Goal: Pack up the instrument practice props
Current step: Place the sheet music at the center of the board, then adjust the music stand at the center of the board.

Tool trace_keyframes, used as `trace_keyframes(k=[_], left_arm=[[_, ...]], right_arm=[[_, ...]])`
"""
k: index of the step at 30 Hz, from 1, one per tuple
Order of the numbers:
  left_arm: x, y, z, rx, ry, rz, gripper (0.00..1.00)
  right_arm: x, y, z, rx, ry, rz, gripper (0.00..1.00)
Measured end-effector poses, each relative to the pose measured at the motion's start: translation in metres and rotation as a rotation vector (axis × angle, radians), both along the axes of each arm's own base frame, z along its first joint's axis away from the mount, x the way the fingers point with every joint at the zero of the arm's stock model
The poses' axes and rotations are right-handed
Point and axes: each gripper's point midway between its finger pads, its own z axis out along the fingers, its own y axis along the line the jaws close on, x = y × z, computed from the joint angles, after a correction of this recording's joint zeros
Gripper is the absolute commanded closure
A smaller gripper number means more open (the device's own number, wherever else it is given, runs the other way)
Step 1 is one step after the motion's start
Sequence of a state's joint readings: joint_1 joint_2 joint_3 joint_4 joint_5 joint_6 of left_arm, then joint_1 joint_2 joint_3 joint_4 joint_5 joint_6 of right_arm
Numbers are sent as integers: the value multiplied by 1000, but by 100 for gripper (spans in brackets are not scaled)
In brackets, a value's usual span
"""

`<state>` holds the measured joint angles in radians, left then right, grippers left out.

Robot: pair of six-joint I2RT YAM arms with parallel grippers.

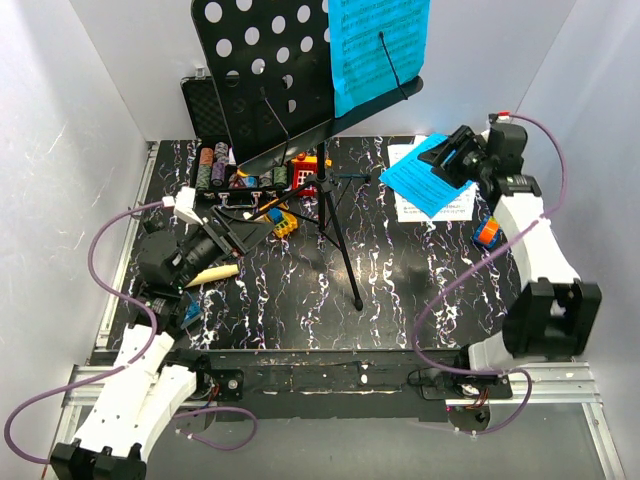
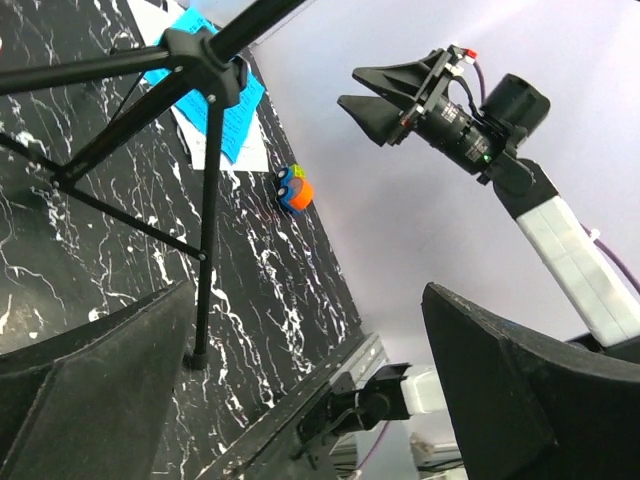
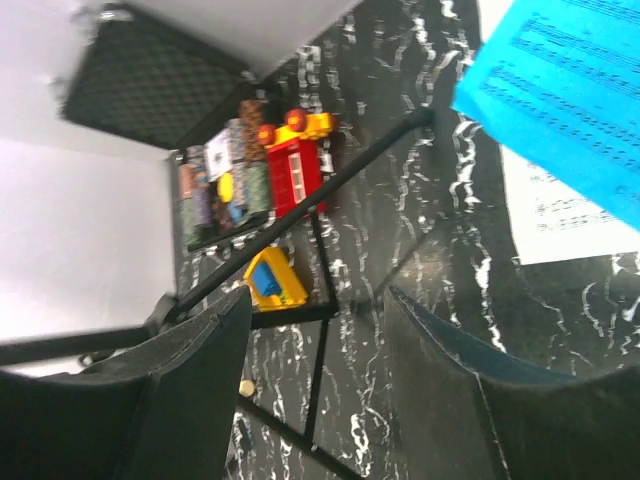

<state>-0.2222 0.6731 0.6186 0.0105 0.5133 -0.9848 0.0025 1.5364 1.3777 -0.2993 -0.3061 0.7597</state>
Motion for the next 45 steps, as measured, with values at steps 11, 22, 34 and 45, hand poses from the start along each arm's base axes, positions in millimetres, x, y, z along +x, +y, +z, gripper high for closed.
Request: trace_keyframes(k=[11,22,34,45], left_arm=[[-50,30,78,96,-324,121,2],[-51,31,167,83,-581,143,9],[-34,19,23,82,-216,71,12],[-12,19,-93,94,166,114,14]], right_arm=[[-59,48,56,108,-317,184,38],[-113,157,19,-64,-316,604,31],[-142,202,-108,-304,-60,768,33],[-142,203,-129,-361,-6,719,62]])
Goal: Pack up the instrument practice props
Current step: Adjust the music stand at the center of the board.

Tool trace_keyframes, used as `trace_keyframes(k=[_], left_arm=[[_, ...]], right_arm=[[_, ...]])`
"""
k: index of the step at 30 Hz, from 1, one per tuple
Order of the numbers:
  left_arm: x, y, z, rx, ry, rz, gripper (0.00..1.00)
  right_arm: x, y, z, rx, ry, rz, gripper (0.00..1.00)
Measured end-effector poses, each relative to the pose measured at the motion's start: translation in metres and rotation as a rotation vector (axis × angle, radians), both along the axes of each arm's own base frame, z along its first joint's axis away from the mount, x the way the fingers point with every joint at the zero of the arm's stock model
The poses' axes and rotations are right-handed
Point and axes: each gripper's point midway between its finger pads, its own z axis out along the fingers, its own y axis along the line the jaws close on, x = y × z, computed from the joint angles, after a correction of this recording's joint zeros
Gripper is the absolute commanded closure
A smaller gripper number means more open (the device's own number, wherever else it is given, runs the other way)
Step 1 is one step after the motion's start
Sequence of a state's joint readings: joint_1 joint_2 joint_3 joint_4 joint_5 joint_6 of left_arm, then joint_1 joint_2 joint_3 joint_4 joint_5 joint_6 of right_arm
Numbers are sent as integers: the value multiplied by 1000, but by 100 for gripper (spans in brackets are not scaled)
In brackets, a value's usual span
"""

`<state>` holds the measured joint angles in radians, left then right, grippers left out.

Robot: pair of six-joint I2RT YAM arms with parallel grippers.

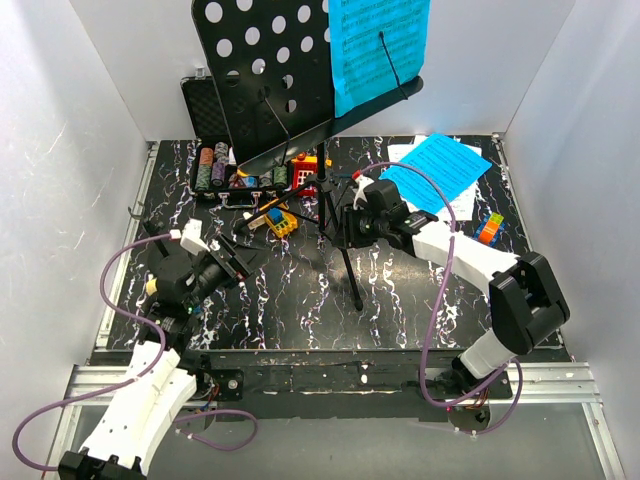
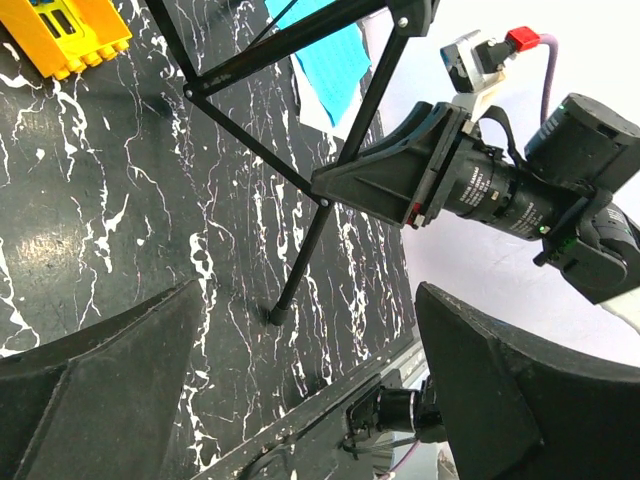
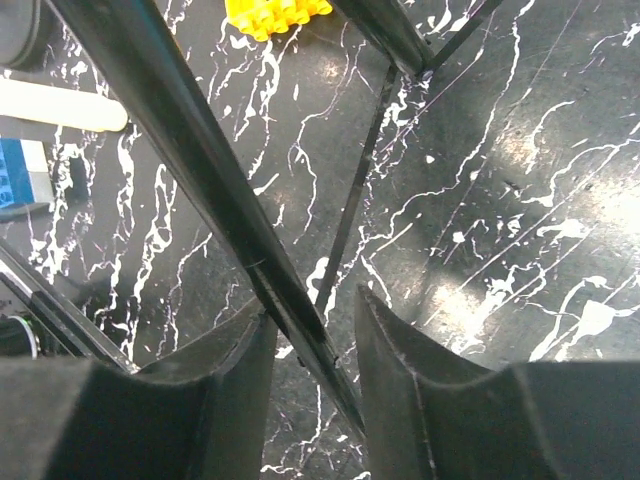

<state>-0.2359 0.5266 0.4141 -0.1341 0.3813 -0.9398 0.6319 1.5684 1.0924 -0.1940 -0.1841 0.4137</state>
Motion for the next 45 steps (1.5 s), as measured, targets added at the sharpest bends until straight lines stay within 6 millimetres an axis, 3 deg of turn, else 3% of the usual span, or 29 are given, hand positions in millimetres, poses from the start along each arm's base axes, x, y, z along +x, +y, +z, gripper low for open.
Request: trace_keyframes(k=[8,14,20,30,41,45], left_arm=[[7,-3,2,-27,9,3,15],[7,-3,11,-44,-24,5,16],[14,-5,4,-38,1,5,17],[26,-9,-7,-31,32,1,18],[30,-17,-8,-34,28,-12,20],[30,-16,-5,-35,14,-4,20]], right_arm=[[-2,4,1,24,-47,-20,99],[-3,2,2,18,-72,-76,99],[-6,3,1,-29,-88,-159,99],[-37,7,1,-118,-2,-256,99],[-40,6,1,-139,39,-398,99],[-36,16,2,-163,61,-438,99]])
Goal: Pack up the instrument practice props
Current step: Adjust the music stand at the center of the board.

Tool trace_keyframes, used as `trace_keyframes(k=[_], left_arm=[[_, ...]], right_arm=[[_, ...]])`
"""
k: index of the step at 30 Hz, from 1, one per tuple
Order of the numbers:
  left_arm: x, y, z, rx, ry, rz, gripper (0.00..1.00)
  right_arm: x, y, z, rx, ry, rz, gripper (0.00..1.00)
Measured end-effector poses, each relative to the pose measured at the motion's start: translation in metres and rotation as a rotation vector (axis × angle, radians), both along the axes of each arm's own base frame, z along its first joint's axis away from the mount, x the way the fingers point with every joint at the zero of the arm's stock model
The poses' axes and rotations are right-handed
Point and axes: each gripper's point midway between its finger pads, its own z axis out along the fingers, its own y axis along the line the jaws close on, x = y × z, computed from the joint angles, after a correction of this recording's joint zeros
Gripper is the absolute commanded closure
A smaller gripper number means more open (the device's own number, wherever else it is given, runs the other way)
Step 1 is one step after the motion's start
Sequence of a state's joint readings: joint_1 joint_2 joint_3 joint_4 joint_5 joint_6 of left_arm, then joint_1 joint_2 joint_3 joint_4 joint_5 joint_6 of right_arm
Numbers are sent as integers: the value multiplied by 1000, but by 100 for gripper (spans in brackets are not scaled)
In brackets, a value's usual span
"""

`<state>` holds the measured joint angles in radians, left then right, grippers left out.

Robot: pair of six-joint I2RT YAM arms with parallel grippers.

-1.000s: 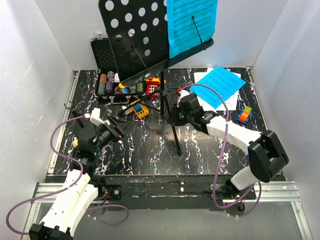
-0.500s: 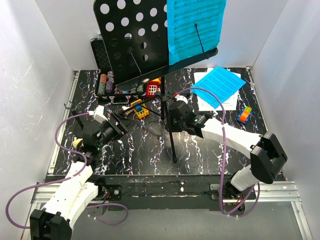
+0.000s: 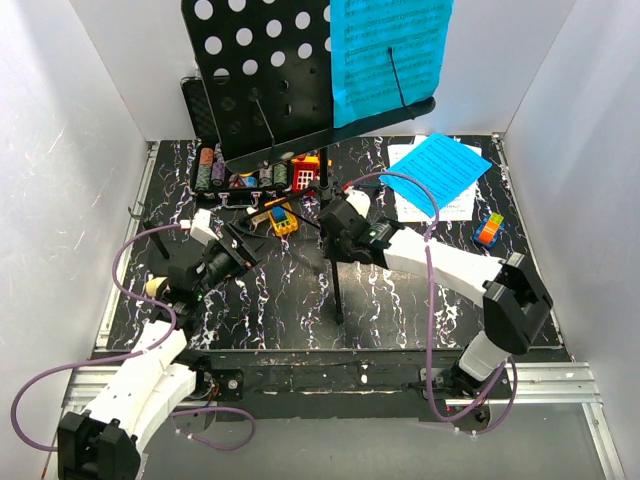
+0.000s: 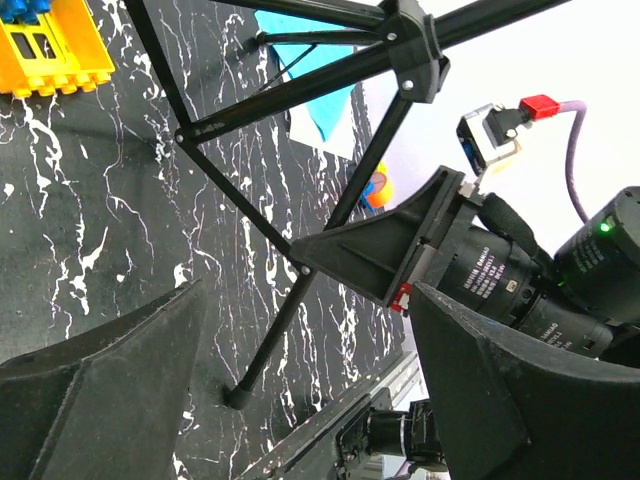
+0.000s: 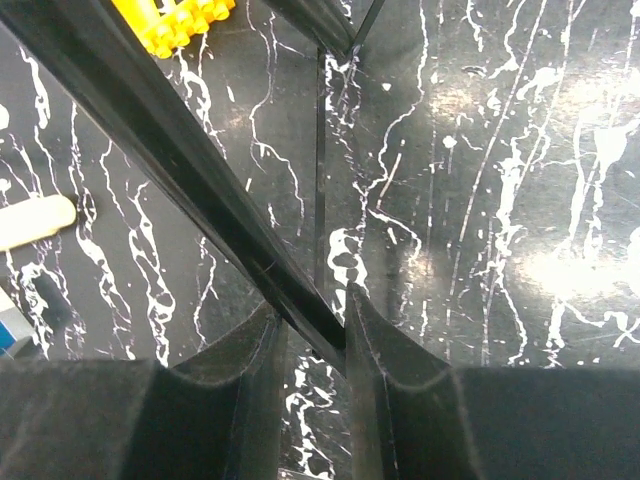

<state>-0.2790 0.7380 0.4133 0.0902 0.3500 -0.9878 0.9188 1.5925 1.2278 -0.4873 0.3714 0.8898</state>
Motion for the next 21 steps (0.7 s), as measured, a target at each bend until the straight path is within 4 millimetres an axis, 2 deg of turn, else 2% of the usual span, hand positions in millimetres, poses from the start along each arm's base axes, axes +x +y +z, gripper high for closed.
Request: trace_keyframes(k=[4,11,15,19,21], left_arm=[[-2,2,7,-1,-24,11,19],[-6,7,24,1,-75,28,18],[-10,8,33,11,-99,25,16],[-19,12,54,24,-161,21,12],[-27,15,76,35,-219,19,11]], right_arm=[[5,10,1,1,14,-42,99],[5,11,0,-20,37,-80,99],[5,11,0,-29,35,-73,70],[1,4,2,-46,37,-57,24],[-7,-9,5,-67,46,-55,16]])
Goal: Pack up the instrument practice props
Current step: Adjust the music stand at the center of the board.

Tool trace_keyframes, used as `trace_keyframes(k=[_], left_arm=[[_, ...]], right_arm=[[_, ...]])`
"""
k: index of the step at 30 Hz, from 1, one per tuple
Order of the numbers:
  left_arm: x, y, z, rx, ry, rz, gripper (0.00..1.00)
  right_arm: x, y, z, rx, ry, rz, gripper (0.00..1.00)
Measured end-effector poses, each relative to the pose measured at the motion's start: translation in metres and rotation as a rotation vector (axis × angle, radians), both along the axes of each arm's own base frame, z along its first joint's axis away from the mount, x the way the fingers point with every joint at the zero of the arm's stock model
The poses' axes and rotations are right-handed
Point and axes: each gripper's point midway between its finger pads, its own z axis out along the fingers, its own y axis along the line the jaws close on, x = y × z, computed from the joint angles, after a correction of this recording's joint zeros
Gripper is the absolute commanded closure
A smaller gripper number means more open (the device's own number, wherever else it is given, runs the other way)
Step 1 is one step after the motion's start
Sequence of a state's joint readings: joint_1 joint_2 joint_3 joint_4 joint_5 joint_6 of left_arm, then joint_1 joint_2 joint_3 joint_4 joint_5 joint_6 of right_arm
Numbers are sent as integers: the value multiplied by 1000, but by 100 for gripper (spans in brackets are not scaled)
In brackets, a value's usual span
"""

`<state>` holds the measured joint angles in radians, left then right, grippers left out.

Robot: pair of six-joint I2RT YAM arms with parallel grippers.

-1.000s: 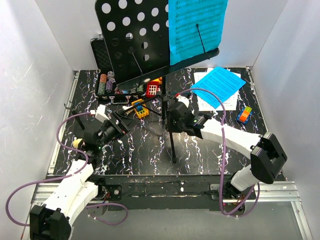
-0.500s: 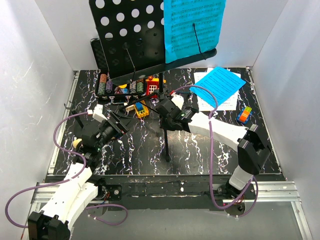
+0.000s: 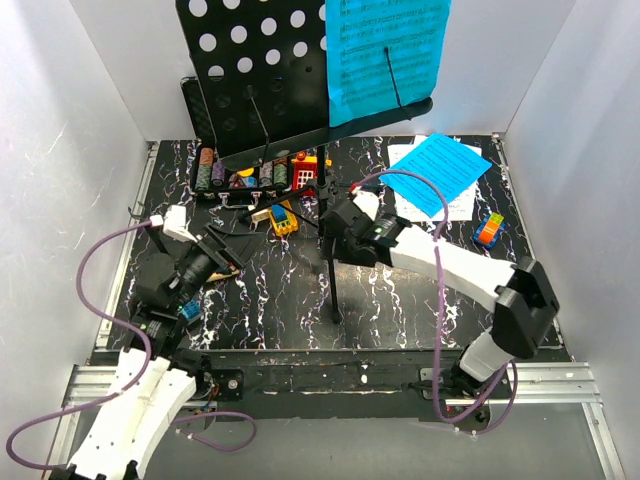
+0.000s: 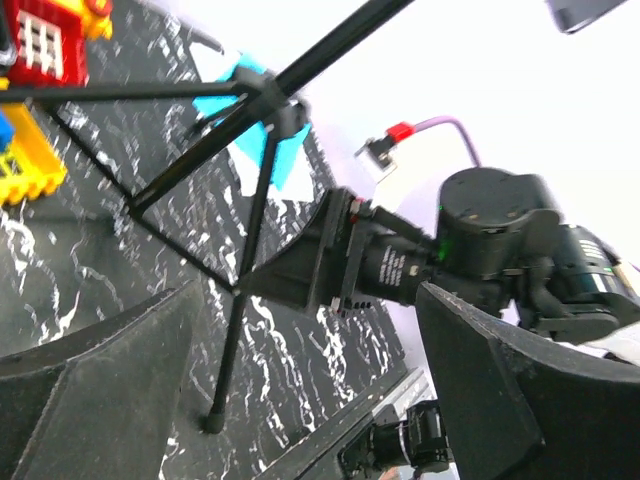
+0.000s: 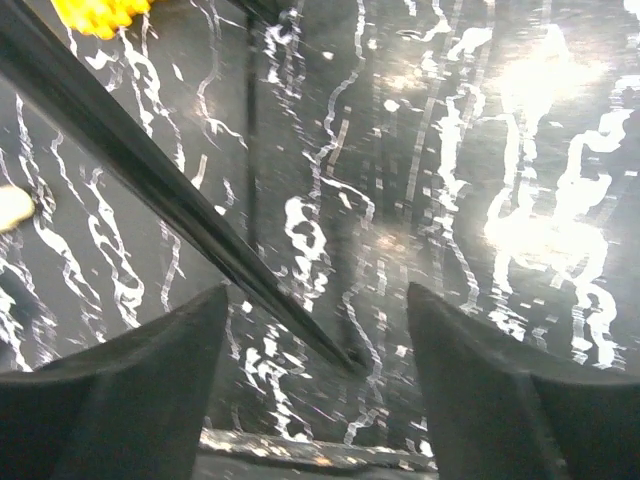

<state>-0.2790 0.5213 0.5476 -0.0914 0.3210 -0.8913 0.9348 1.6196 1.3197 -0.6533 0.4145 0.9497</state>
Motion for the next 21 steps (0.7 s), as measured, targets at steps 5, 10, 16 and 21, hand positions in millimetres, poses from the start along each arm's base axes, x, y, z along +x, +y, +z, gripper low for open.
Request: trace_keyframes(k=[5,10,16,21], left_arm=[[-25,8,57,18,-165,-4,8],[-56,4,109,19,-331,-83,8],[-81,-7,175,21,-511,-196,9],[-81,-15,247,21,-670,-240,8]], right_arm=[[-17,-31,24,-9,-28,34,13],[-29,-52,50,-22,-84,102,18],[-46,-109,96,20,-267,175,21],[-44,-156,161,74,-461,108,26]])
